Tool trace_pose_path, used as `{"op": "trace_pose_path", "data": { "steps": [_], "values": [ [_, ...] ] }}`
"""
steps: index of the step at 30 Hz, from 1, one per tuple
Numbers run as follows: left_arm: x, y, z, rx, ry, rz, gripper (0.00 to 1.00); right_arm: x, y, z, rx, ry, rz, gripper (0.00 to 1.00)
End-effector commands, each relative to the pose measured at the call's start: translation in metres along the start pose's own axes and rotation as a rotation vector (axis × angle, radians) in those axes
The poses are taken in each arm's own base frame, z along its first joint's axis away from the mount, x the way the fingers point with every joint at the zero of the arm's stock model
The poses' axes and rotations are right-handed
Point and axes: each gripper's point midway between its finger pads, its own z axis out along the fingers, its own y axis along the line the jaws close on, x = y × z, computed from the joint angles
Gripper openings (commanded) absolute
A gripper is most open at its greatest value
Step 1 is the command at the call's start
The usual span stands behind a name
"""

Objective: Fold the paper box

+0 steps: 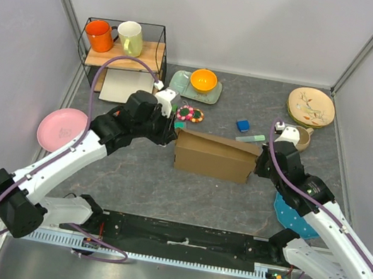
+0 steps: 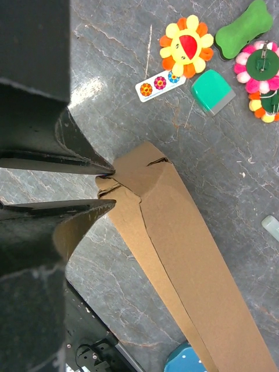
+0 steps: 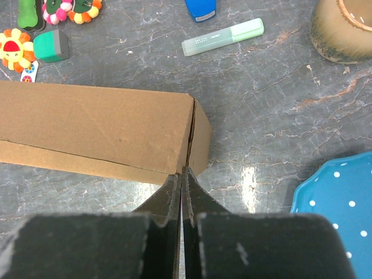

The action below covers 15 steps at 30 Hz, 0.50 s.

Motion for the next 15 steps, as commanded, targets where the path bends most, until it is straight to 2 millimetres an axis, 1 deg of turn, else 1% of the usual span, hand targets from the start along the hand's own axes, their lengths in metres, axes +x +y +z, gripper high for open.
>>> {"op": "trace_pose_path", "data": {
  "steps": [1,4,7,8,11,14,15],
  "values": [
    [-0.012,-0.01,0.002,0.046,-0.034,0.002,0.3,0.017,-0.004,-0.001,0.009,0.065,-0.021,0.02],
    [-0.01,-0.01,0.004,0.051,-0.028,0.0,0.3,0.017,-0.004,-0.001,0.011,0.065,-0.021,0.02],
    [-0.009,-0.013,0.005,0.067,-0.028,-0.006,0.2,0.018,-0.004,0.0,0.009,0.066,-0.023,0.02],
    [-0.009,-0.015,0.005,0.076,-0.032,-0.007,0.15,0.017,-0.004,0.0,0.009,0.065,-0.022,0.02],
    [-0.006,-0.018,0.007,0.096,-0.025,-0.013,0.06,0.017,-0.004,0.0,0.007,0.066,-0.021,0.02],
    [-0.001,-0.017,0.011,0.099,-0.011,-0.017,0.02,0.017,-0.004,-0.001,0.007,0.066,-0.022,0.02],
    [0.002,-0.017,0.011,0.101,-0.005,-0.018,0.02,0.018,-0.004,-0.001,0.008,0.067,-0.023,0.02]
  ]
}}
